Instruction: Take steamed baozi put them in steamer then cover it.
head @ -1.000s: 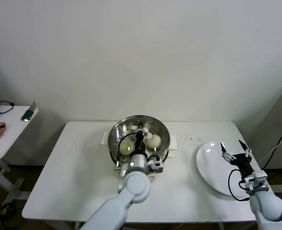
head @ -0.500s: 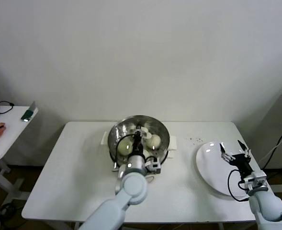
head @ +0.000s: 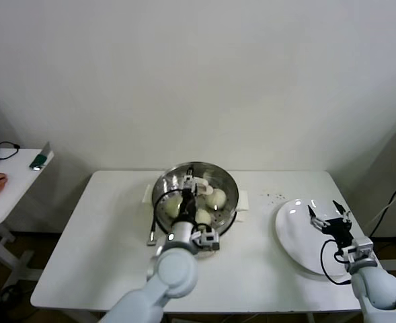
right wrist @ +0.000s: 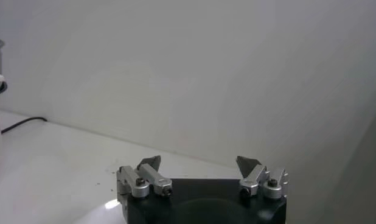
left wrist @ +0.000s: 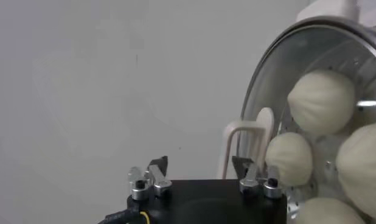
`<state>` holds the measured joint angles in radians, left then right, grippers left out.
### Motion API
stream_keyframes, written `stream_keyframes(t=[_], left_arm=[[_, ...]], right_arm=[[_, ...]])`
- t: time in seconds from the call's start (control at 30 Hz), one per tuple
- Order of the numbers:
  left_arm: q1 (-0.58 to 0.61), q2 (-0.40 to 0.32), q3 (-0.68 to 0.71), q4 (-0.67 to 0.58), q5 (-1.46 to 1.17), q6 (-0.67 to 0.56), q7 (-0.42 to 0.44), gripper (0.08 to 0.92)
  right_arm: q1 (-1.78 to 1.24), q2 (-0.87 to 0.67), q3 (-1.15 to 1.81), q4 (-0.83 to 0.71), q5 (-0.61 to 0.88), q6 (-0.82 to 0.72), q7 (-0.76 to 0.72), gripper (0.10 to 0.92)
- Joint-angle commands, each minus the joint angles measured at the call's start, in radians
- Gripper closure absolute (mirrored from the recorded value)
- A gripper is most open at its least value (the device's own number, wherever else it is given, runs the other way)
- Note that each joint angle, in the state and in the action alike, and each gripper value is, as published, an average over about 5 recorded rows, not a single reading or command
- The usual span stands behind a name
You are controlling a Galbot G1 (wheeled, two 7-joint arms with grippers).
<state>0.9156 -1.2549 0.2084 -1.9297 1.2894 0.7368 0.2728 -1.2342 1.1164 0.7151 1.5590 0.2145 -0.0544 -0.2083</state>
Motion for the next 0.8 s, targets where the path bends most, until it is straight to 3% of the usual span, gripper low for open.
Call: stream_keyframes(t=[0.03, 0.23, 0.4, 0.53, 0.67, 0.8], left_arm=[[0.143, 0.104, -0.037, -0.179, -0.109, 0.023, -0.043, 0.241], [0.219, 0.138, -0.230, -0.246, -0.299, -0.143, -0.231, 0.179], [0.340, 0.154, -0.499, -0.283, -0.682, -0.359, -0.433, 0.177], [0.457, 0.116, -0.729, -0.260, -1.001, -0.546, -0.547, 0.177], [0.571, 0.063, -0.878, -0.181, -1.211, -0.709, -0.595, 0.177], [0.641, 0.030, -0.932, -0.112, -1.378, -0.795, -0.565, 0.177]], right_arm=[[0.006, -0.003, -0.006, 0.007, -0.005, -0.047, 0.002, 0.203], [-0.007, 0.001, -0.006, 0.017, -0.006, -0.031, -0.003, 0.203], [-0.026, 0.014, 0.003, 0.027, -0.007, -0.010, -0.017, 0.203], [-0.035, 0.024, 0.007, 0.029, -0.009, 0.005, -0.029, 0.203], [-0.042, 0.038, 0.005, 0.038, -0.013, 0.018, -0.036, 0.203], [-0.044, 0.051, -0.004, 0.049, -0.011, 0.027, -0.042, 0.203]])
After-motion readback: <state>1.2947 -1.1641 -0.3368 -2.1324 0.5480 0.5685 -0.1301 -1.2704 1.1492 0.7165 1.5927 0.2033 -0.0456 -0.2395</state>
